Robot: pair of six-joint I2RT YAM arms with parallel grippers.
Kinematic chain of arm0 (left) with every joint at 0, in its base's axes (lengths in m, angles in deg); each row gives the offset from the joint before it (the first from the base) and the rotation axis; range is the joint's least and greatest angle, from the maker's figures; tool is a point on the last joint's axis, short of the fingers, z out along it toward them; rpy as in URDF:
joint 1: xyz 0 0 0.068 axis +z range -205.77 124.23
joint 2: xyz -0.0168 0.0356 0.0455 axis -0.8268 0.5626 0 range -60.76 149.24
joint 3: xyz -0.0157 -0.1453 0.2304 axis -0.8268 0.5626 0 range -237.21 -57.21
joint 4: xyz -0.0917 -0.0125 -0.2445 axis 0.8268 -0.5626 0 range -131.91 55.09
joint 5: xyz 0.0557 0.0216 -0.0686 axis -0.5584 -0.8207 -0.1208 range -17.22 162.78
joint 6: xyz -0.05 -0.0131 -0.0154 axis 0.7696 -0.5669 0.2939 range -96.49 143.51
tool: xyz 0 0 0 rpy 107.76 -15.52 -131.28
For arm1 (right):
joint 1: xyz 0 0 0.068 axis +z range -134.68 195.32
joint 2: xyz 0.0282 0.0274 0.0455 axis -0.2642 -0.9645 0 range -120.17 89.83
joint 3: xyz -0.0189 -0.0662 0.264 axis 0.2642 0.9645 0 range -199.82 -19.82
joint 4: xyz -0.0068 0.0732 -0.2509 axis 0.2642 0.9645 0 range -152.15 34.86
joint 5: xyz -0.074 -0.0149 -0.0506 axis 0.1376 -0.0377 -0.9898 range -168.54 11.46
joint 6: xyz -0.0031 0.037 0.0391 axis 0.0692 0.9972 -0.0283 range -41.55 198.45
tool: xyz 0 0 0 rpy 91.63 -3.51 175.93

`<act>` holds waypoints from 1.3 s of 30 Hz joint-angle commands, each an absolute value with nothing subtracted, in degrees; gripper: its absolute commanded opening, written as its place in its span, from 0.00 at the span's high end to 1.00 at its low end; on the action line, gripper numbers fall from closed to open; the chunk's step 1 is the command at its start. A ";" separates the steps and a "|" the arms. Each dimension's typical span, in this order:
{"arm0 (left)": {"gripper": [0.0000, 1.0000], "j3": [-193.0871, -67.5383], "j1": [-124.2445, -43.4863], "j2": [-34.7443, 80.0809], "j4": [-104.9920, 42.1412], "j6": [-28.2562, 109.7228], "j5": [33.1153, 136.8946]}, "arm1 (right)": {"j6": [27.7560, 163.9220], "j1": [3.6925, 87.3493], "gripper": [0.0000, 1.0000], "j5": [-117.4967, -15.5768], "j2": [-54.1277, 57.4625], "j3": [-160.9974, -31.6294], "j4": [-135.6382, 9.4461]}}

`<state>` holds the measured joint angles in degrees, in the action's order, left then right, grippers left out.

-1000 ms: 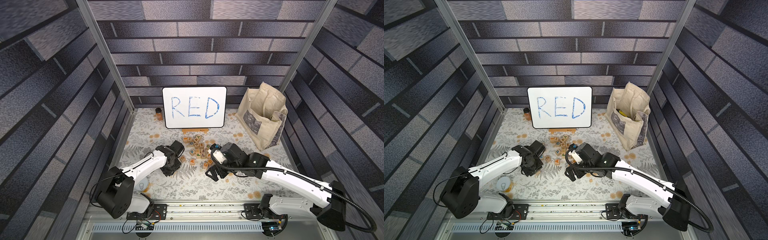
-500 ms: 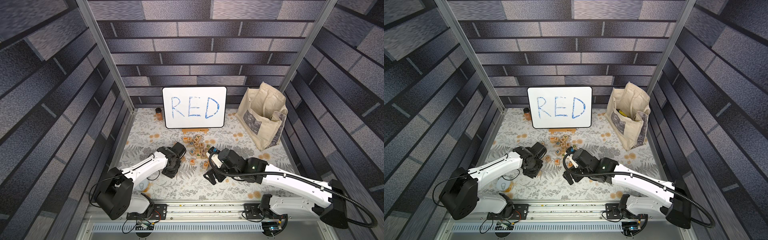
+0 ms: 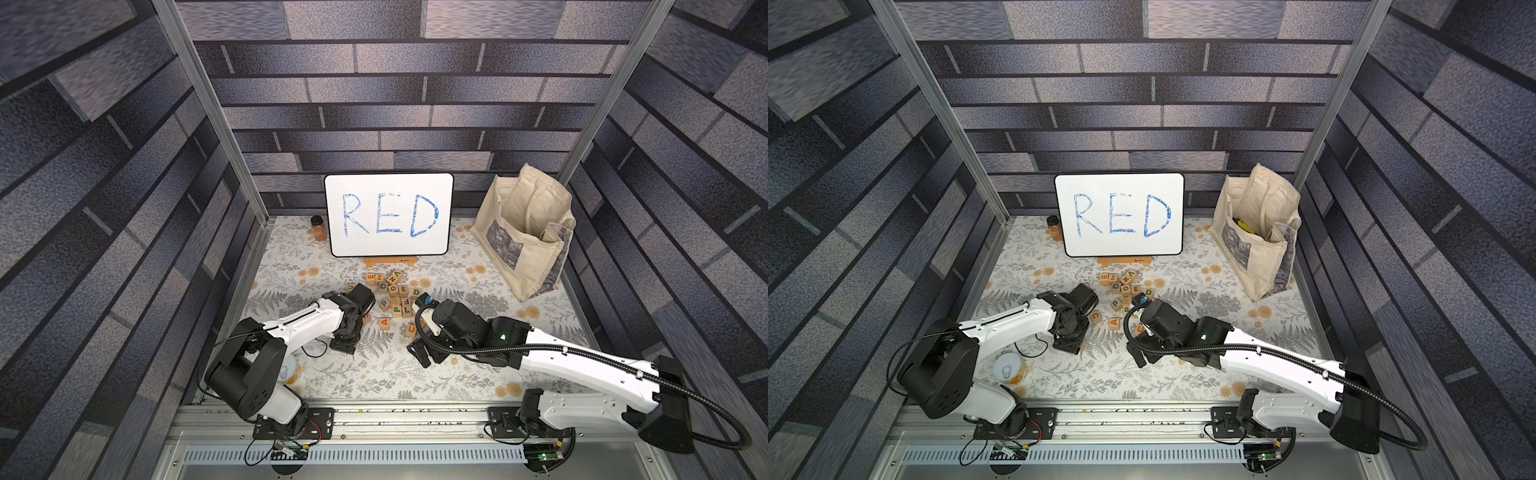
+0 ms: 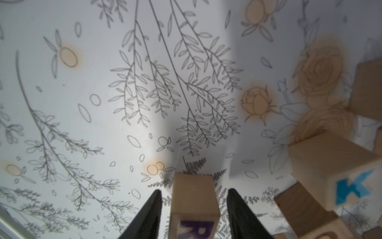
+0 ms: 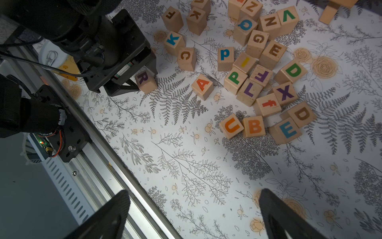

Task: Assemble the uppercase word "red" with letter blocks
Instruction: Place the letter block at the center of the board, then pick up the letter block from the center of the board.

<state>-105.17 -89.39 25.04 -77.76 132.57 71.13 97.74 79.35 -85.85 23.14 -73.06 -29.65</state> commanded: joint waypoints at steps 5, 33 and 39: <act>0.10 -110.36 -88.99 23.35 -86.30 126.66 69.50 | 98.14 79.87 0.00 -87.54 22.95 -73.96 -30.00; 0.00 -106.96 -88.53 15.88 -84.27 62.19 69.39 | 100.91 84.98 0.00 -86.81 21.70 -72.37 -31.30; 0.07 -105.92 -88.90 16.54 -81.62 56.38 70.72 | 102.69 86.43 0.00 -87.50 21.83 -71.85 -32.01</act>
